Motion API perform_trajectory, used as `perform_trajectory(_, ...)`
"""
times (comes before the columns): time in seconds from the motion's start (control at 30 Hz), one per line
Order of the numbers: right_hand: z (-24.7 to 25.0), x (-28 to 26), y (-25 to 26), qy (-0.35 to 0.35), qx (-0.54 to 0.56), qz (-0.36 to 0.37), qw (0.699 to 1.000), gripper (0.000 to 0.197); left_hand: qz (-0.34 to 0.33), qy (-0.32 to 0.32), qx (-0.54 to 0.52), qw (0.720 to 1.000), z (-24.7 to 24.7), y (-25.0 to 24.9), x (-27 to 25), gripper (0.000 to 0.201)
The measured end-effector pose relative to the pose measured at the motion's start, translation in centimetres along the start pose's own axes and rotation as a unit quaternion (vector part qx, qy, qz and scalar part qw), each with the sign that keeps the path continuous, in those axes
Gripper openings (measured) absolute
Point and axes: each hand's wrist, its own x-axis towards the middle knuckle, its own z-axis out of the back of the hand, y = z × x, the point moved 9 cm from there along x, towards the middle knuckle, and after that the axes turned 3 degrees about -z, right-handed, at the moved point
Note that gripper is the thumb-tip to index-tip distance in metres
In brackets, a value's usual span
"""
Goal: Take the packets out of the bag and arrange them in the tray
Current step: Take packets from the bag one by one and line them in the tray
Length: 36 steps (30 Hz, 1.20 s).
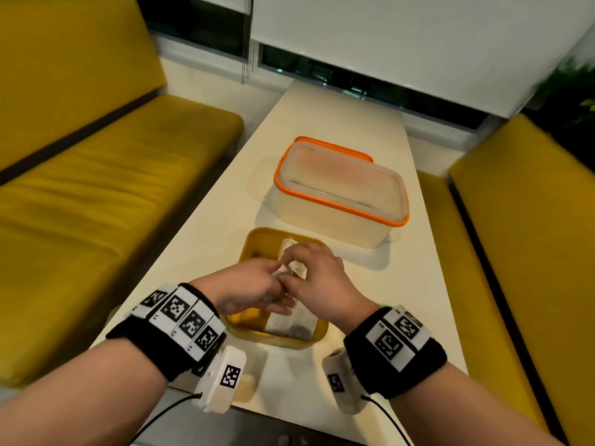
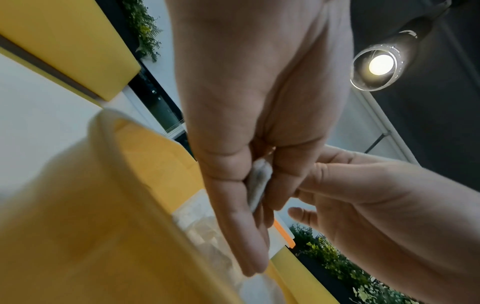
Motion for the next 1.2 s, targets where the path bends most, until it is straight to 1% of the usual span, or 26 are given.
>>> perform_trajectory(0.07, 0.6, -0.2, -0.1, -0.010, 0.040, 0.011, 0.999, 0.007, 0.001, 0.021, 0.008, 1.000, -0.2, 0.1, -0.1, 0.039)
perform_trajectory(0.13, 1.3, -0.6, -0.6, -0.006, 0.080, 0.004, 0.997, 0.005, -0.010, 0.031, 0.060, 0.998, -0.2, -0.3, -0.4, 0.041)
perform_trajectory(0.17, 1.6, -0.8, -1.0, 0.003, 0.076, -0.004, 0.997, 0.005, -0.015, 0.025, 0.093, 0.995, 0.1, -0.5, -0.5, 0.043)
perform_trajectory(0.2, 1.5, -1.0, -1.4, 0.021, 0.047, -0.011, 0.999, 0.006, -0.020, 0.012, 0.121, 0.992, 0.5, -0.7, -0.5, 0.046)
perform_trajectory(0.27, 0.4, -1.3, -2.1, 0.092, -0.052, -0.024, 0.994, 0.010, -0.023, -0.023, 0.152, 0.988, 1.4, -0.8, -0.5, 0.049)
perform_trajectory(0.33, -1.5, -1.8, -2.5, 0.162, -0.167, -0.025, 0.972, 0.015, -0.021, -0.043, 0.155, 0.987, 1.8, -0.8, -0.3, 0.045)
perform_trajectory(0.37, -2.4, -2.1, -2.5, 0.180, -0.224, -0.014, 0.958, 0.016, -0.019, -0.046, 0.149, 0.988, 1.8, -0.8, -0.2, 0.042)
perform_trajectory(0.43, -3.9, -2.6, -2.0, 0.189, -0.320, 0.025, 0.928, 0.015, -0.016, -0.048, 0.136, 0.989, 1.6, -0.7, -0.2, 0.039)
perform_trajectory(0.47, -4.5, -2.8, -1.8, 0.191, -0.344, 0.037, 0.919, 0.014, -0.017, -0.049, 0.131, 0.990, 1.6, -0.8, -0.2, 0.038)
perform_trajectory(0.57, -5.4, -2.9, -1.7, 0.201, -0.349, 0.035, 0.915, 0.018, -0.020, -0.055, 0.123, 0.991, 2.0, -0.7, 0.0, 0.034)
perform_trajectory(0.7, -4.8, -2.3, -1.8, 0.167, -0.338, 0.023, 0.926, 0.020, -0.021, -0.066, 0.111, 0.991, 2.5, -0.6, 0.4, 0.030)
perform_trajectory(0.8, -3.6, -2.6, -1.9, 0.134, -0.287, 0.000, 0.948, 0.027, -0.023, -0.088, 0.123, 0.988, 2.7, -0.8, 0.5, 0.030)
perform_trajectory(0.87, -0.9, -3.1, -2.8, 0.065, -0.209, -0.028, 0.975, 0.024, -0.030, -0.109, 0.123, 0.986, 2.9, -1.0, 0.6, 0.029)
perform_trajectory(0.93, 2.8, -4.0, -5.4, -0.019, -0.119, -0.085, 0.989, 0.017, -0.037, -0.127, 0.124, 0.983, 2.9, -1.4, 0.7, 0.026)
perform_trajectory(0.97, 4.5, -4.7, -7.2, -0.049, -0.087, -0.119, 0.988, 0.012, -0.043, -0.133, 0.128, 0.982, 2.8, -1.8, 0.7, 0.025)
perform_trajectory(1.03, 7.1, -6.8, -11.4, -0.082, -0.040, -0.187, 0.978, 0.005, -0.058, -0.134, 0.150, 0.978, 2.0, -2.6, 1.0, 0.022)
perform_trajectory(1.1, 8.6, -9.0, -15.2, -0.099, -0.015, -0.242, 0.965, 0.006, -0.077, -0.123, 0.188, 0.971, 0.6, -3.6, 1.6, 0.019)
perform_trajectory(1.13, 8.6, -10.0, -16.8, -0.091, -0.011, -0.268, 0.959, 0.010, -0.087, -0.119, 0.208, 0.967, -0.1, -4.0, 1.8, 0.019)
perform_trajectory(1.2, 7.5, -12.0, -19.3, -0.042, -0.020, -0.325, 0.945, 0.027, -0.109, -0.111, 0.261, 0.953, -2.2, -5.0, 2.8, 0.019)
